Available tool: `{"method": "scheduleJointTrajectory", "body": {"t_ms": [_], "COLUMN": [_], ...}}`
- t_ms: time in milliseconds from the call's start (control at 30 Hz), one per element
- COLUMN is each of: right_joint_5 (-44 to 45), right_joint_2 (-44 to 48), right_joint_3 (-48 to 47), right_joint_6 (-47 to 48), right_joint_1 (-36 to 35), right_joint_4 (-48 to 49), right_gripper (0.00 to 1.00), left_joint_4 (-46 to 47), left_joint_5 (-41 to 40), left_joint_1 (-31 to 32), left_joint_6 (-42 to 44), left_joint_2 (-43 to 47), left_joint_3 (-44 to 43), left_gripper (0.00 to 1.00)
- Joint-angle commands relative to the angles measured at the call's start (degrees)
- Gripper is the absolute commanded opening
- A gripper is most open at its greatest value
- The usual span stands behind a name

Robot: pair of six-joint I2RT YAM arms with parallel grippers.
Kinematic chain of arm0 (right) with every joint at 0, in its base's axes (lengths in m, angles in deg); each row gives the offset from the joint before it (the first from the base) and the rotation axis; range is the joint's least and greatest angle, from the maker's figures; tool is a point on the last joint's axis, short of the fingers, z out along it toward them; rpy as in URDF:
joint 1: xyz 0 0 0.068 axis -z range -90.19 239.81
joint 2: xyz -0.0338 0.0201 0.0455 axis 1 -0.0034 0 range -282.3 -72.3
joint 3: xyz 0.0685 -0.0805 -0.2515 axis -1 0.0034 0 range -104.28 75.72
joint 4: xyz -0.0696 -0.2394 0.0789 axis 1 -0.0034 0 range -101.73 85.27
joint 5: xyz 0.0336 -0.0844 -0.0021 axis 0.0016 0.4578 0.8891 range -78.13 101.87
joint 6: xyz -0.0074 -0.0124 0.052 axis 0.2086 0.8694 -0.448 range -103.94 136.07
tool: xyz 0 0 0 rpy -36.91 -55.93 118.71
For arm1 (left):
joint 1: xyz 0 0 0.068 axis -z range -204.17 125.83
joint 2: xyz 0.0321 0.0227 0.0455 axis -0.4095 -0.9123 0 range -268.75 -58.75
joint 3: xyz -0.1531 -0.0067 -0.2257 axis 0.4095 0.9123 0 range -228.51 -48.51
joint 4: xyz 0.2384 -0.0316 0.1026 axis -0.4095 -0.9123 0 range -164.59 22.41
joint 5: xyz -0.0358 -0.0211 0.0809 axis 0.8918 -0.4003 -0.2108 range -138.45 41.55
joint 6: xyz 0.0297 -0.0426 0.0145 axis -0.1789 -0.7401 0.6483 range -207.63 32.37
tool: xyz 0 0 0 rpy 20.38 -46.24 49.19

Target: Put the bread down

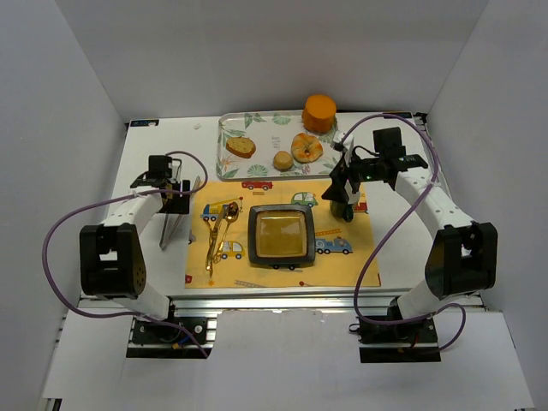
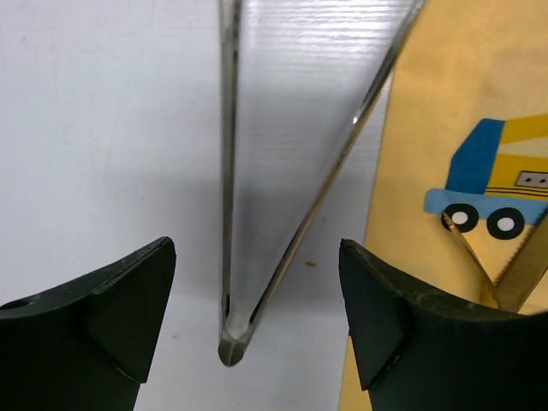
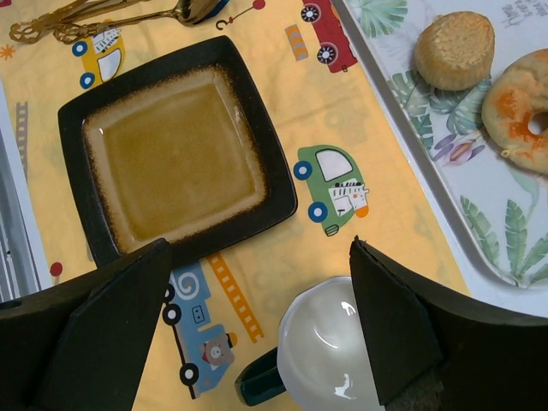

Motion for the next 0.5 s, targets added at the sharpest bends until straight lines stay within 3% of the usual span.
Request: {"method": "scheduleJointTrajectory", "body": {"t_ms": [0,133,467], "right_joint_5": [-1.19,-1.10,-1.45], "right_joint_2": [2.38,2.38,1.94], "right_joint_3": [0.36,-0.43,-1.22], "right_joint_6": [-0.43,0.27,-0.34], "right_joint_1": [0.34,0.78,1.57], "right_joint_4": [1.46,0.33,0.06], "right_gripper": [0.89,0.89,0.89], "left_joint_4": [3.66,5.87,11.40], "left_joint_5": [4.98,9.03,9.82], "left_joint_1": [-1.71,-2.86,-5.68], "left_joint_6": [3.13,4.09,2.87], "left_joint_2": [-1.18,-2.76,-4.70], "left_joint_3": [-0.39,1.55,6.30], "left_gripper": [0.86,0.85,0.80]}}
